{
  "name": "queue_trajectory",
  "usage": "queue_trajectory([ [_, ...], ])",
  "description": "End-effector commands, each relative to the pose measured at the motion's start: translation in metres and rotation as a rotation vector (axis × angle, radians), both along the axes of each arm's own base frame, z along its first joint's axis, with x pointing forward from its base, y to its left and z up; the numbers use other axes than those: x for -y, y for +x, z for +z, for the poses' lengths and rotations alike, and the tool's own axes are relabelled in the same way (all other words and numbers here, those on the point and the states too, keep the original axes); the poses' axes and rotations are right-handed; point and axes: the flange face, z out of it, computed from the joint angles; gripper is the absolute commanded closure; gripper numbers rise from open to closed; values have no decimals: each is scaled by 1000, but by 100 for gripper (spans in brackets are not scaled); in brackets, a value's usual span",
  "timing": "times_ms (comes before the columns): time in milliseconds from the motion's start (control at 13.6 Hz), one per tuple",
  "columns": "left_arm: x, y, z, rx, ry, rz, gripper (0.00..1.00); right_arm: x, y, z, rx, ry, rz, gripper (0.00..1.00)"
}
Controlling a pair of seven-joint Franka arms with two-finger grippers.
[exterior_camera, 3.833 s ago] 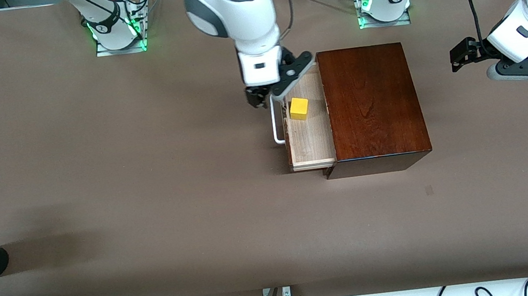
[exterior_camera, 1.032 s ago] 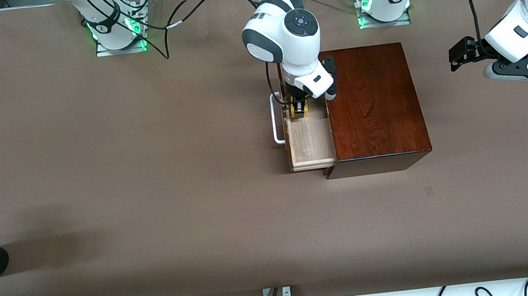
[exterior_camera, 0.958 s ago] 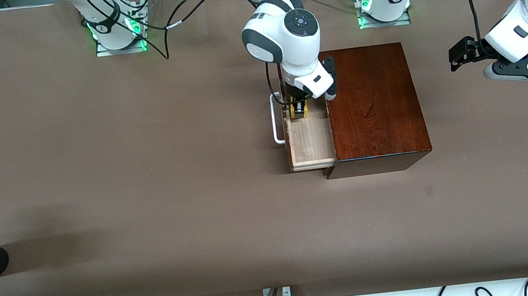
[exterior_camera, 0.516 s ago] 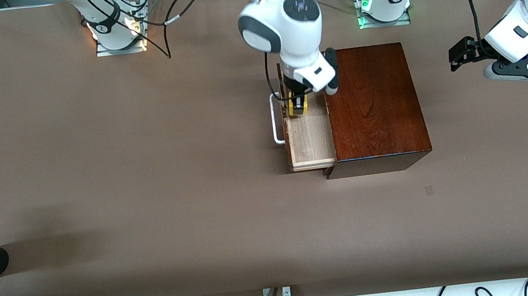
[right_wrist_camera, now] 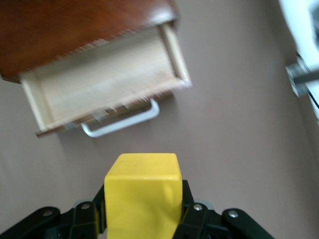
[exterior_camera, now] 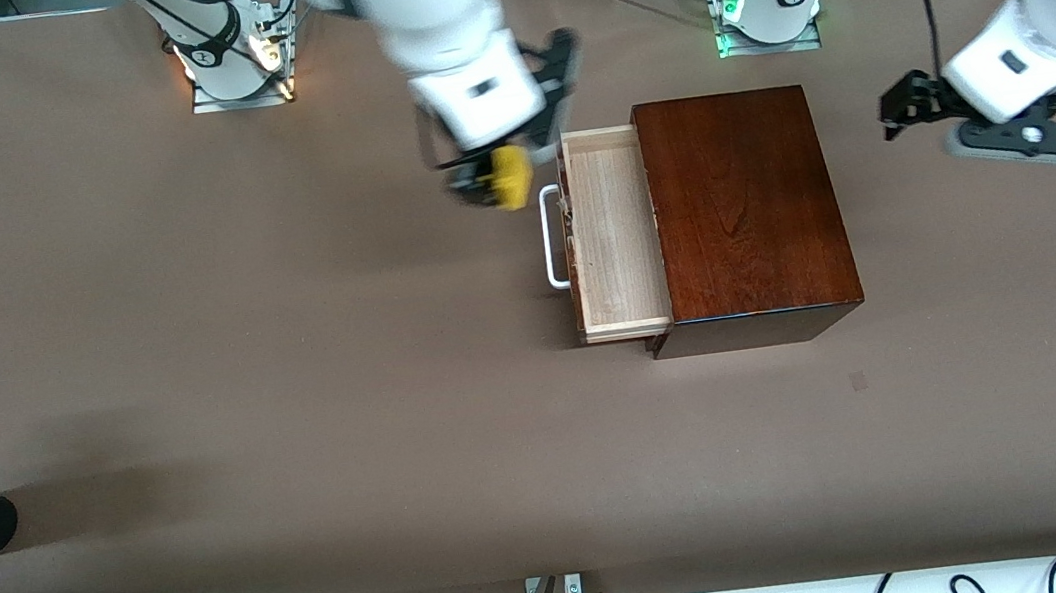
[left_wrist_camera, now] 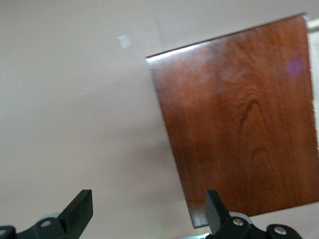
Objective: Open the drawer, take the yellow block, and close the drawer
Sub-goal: 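Lift the cube with the right gripper while the left gripper reaches the handle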
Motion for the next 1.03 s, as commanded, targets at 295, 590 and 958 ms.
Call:
queue_trajectory([
  [295,145,-44,-1,-47,-53,-276,0,245,104,7,-118,-27,-290,100],
  [590,252,-66,-37,-82,-106,-484,0,317,124,-25,-182,-55,-432,100],
  [958,352,-71,-95,48,-296,-814,0,359,135,-91,-224,-61,-567,100],
])
